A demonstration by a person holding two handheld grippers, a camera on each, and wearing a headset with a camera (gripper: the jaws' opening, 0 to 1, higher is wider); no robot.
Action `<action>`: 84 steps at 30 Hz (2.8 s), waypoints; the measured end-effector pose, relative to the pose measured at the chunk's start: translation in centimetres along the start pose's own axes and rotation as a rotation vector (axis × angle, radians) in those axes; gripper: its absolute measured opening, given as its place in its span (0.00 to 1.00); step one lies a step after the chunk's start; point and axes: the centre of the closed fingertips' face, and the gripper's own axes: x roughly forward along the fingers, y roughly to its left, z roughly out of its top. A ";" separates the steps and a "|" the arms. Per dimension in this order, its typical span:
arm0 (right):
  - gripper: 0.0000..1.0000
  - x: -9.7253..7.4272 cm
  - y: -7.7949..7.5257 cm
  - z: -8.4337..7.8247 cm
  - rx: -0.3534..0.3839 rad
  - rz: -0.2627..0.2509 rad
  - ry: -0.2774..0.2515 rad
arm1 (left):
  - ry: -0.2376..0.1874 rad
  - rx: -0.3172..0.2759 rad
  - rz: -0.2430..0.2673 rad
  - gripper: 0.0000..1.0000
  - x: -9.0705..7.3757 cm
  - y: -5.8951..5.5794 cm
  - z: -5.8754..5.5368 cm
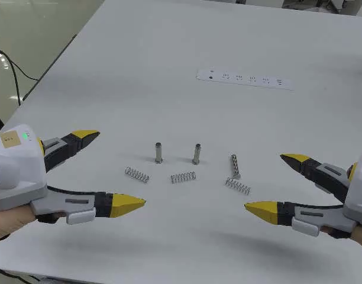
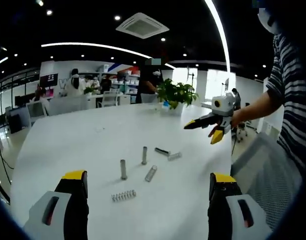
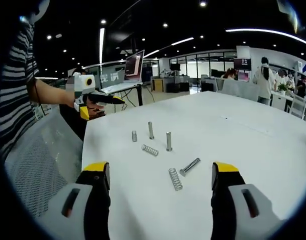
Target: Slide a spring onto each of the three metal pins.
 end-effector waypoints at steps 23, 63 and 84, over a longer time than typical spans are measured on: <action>0.79 0.1 -0.3 -0.1 0.002 -0.001 0.007 | 0.009 -0.001 0.029 0.97 -0.4 0.7 -0.1; 0.79 0.0 -0.1 -1.0 0.035 0.002 0.007 | -0.014 -0.014 0.006 0.97 0.4 0.4 0.4; 0.99 0.5 -0.4 -1.4 0.045 -0.007 0.028 | -0.004 -0.028 0.011 0.98 0.4 0.5 -0.3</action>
